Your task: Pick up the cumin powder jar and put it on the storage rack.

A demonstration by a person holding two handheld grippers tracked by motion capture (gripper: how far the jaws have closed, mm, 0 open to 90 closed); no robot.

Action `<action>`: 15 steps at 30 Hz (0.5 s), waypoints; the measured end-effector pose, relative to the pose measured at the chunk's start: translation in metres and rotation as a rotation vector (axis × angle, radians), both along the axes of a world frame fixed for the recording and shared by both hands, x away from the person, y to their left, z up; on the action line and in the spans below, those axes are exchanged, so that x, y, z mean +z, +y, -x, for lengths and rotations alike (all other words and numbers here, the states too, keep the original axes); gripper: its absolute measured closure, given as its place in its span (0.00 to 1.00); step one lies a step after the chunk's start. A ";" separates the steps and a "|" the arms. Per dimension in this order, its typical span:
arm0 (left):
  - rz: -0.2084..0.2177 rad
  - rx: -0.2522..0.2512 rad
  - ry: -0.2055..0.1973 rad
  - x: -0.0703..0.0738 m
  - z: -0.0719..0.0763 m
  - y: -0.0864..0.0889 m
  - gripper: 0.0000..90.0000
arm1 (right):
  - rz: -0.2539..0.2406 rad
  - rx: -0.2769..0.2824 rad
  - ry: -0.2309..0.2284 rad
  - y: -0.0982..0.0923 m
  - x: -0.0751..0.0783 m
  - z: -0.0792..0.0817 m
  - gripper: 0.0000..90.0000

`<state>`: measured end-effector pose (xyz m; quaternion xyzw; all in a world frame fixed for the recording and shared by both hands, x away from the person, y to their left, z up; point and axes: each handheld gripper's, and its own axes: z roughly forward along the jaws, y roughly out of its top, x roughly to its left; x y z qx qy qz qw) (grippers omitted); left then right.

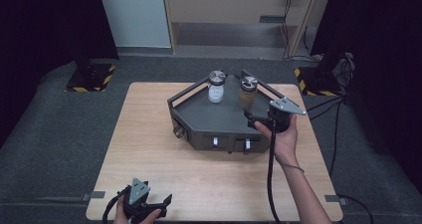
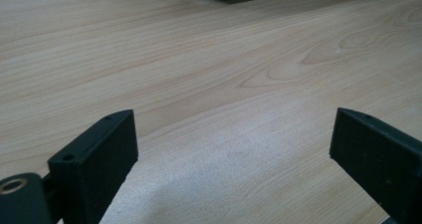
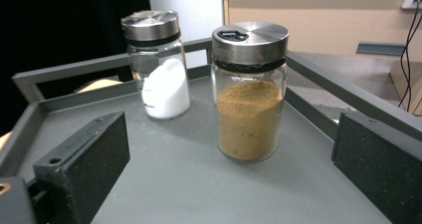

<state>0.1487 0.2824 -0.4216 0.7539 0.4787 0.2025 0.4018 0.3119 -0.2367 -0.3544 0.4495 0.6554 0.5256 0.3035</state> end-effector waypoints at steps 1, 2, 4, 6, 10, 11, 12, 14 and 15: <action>-0.002 0.002 -0.001 0.000 0.000 0.000 0.05 | -0.005 0.003 -0.002 -0.002 0.000 0.004 0.02; -0.004 0.004 -0.003 0.000 0.001 -0.001 0.05 | -0.007 0.004 -0.007 -0.003 0.000 0.009 0.02; -0.007 0.008 -0.006 0.000 0.001 -0.001 0.05 | -0.010 0.006 -0.016 -0.006 -0.001 0.017 0.02; -0.009 0.011 -0.007 0.000 0.002 -0.002 0.05 | -0.005 0.004 -0.027 -0.008 -0.002 0.026 0.02; -0.015 0.016 -0.014 0.000 0.004 -0.003 0.05 | 0.017 -0.001 -0.048 -0.010 -0.004 0.040 0.02; -0.016 0.017 -0.015 0.000 0.005 -0.004 0.05 | 0.014 0.001 -0.047 -0.011 -0.004 0.044 0.02; -0.016 0.019 -0.017 0.000 0.005 -0.004 0.05 | 0.014 -0.002 -0.050 -0.013 -0.005 0.051 0.02; -0.022 0.023 -0.024 0.000 0.006 -0.005 0.05 | 0.008 -0.003 -0.056 -0.015 -0.007 0.059 0.02; -0.024 0.026 -0.025 0.000 0.007 -0.006 0.05 | 0.004 -0.004 -0.058 -0.017 -0.008 0.063 0.02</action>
